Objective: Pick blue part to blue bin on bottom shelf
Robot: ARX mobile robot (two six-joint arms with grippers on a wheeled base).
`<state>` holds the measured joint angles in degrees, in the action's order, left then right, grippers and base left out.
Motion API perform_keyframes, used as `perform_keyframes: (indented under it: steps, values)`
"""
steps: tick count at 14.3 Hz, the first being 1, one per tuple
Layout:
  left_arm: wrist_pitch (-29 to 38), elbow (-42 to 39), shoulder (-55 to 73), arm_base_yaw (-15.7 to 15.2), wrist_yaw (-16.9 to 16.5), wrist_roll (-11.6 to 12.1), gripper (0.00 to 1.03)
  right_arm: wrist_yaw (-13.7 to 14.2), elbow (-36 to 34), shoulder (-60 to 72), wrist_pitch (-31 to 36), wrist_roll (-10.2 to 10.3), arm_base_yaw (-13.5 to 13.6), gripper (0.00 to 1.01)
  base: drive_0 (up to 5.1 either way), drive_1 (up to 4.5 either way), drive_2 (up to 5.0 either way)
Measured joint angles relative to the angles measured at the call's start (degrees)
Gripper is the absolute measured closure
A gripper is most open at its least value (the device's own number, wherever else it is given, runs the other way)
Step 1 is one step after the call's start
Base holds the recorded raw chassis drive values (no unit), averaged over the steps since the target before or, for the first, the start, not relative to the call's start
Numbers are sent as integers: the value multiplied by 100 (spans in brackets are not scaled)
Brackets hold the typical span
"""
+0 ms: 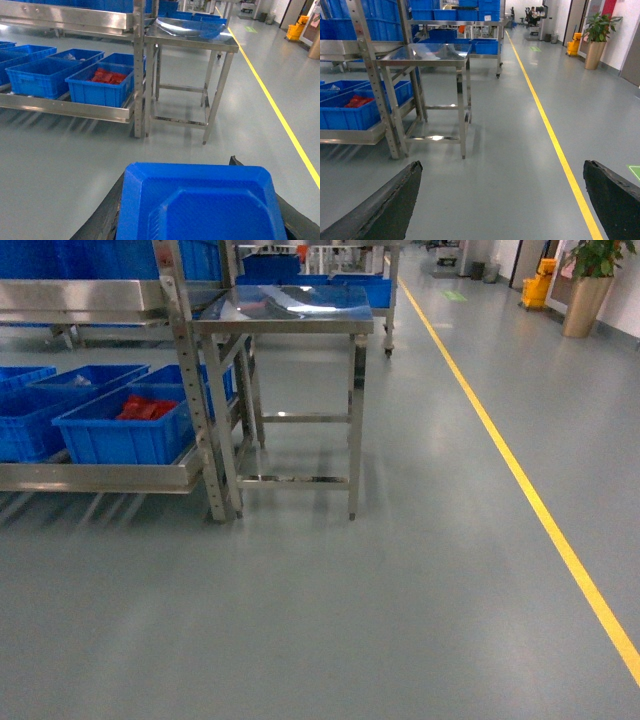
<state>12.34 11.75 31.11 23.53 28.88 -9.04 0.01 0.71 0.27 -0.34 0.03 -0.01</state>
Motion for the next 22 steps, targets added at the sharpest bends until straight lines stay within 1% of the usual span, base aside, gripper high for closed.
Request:
perform_keyframes:
  steps: [22]
  values:
    - [4, 0, -2, 0, 2, -2, 59, 0, 0, 0, 20, 0, 0, 3, -5, 423, -432]
